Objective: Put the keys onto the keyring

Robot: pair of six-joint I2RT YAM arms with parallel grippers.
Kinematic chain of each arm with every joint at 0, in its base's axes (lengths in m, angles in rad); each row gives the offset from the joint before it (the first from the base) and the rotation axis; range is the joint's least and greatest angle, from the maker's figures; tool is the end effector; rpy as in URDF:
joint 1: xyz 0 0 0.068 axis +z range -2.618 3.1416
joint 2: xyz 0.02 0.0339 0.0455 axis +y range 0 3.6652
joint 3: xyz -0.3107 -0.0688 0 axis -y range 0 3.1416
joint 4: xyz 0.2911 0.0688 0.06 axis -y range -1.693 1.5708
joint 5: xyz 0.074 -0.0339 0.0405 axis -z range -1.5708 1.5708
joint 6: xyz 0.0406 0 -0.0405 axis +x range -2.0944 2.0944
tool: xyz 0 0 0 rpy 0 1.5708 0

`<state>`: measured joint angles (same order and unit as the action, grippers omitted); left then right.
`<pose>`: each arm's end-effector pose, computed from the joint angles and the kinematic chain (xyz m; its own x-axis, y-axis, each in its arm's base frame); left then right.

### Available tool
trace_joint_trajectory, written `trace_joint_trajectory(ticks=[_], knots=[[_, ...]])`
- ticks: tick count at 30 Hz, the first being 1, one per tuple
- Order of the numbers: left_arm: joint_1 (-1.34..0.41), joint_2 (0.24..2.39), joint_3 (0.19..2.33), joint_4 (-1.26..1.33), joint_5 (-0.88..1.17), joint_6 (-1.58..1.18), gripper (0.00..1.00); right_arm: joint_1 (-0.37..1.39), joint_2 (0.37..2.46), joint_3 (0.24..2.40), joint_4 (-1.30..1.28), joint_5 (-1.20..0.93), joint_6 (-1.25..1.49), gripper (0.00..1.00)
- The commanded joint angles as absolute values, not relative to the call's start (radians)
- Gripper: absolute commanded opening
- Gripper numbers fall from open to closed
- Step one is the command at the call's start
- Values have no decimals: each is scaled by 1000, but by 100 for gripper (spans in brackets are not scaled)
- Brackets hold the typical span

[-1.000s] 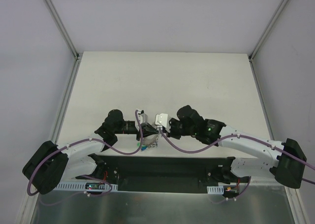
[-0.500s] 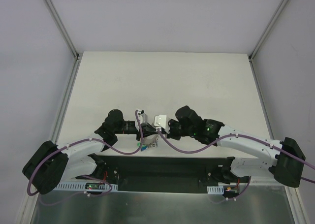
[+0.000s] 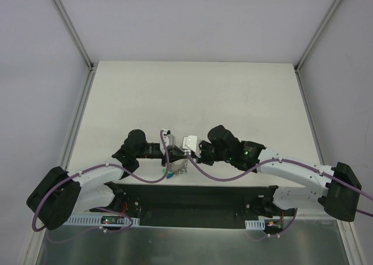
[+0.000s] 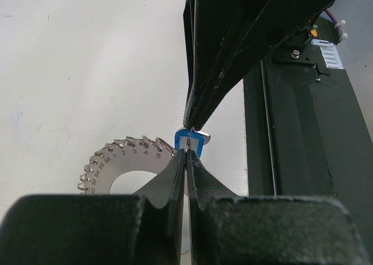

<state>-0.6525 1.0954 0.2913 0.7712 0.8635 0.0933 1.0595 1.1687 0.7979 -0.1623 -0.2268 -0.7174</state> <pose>0.1587 -0.1601 0.2184 0.0670 0.0250 -0.9974 0.9963 0.0529 0.0682 0.1336 0.2567 0.2921 0.4336 -0.5364 -0.7241 -0.8752 -0.0594 -0.4801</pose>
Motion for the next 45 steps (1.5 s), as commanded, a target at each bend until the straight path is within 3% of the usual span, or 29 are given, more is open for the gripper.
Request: trace_joint_trajectory(ticks=[1, 45], knots=[[-646, 1075, 328, 824, 908, 106, 0, 1065, 1141, 825, -130, -224, -710, 1], [-644, 1115, 301, 968, 934, 32, 0, 1065, 1189, 807, -38, -291, -704, 1]])
